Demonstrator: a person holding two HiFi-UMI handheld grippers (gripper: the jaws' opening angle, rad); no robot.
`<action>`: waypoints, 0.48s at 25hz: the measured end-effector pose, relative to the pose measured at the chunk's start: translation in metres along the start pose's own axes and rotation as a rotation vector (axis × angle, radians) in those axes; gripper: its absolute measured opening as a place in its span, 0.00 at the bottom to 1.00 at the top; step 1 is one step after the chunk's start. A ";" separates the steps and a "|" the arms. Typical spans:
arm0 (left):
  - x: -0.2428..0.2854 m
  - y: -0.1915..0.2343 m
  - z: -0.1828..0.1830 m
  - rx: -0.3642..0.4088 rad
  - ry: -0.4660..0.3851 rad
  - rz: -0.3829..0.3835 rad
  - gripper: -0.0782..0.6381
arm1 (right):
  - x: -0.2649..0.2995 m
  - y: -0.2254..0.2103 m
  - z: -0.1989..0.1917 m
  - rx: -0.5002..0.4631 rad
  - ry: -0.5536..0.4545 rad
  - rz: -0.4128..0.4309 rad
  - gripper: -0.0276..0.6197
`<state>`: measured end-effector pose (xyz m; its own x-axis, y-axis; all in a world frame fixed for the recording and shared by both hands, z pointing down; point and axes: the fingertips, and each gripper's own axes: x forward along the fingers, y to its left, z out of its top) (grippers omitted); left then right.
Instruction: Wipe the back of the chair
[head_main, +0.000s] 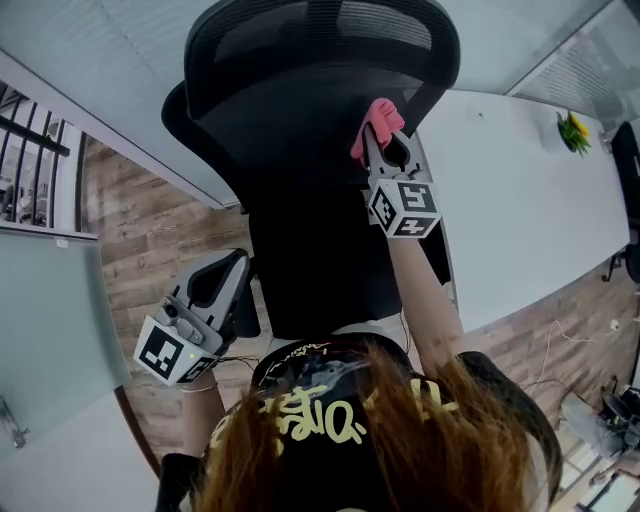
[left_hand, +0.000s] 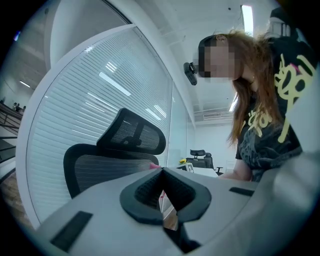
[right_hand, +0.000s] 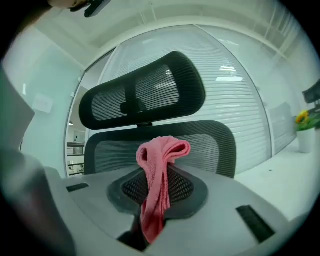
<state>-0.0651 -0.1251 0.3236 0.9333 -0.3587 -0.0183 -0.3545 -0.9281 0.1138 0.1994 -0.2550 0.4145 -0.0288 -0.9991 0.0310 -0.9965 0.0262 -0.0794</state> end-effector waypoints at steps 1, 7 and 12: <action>0.005 -0.003 -0.001 -0.001 0.001 -0.001 0.10 | -0.003 -0.015 -0.001 -0.003 0.001 -0.029 0.15; 0.033 -0.016 -0.001 0.005 -0.004 -0.004 0.10 | -0.013 -0.082 -0.005 0.042 0.007 -0.163 0.15; 0.044 -0.021 -0.001 0.008 -0.005 0.020 0.10 | -0.011 -0.110 -0.011 0.106 0.006 -0.232 0.15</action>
<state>-0.0168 -0.1211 0.3213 0.9256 -0.3780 -0.0210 -0.3739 -0.9214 0.1062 0.3082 -0.2469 0.4340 0.1986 -0.9778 0.0667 -0.9627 -0.2074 -0.1739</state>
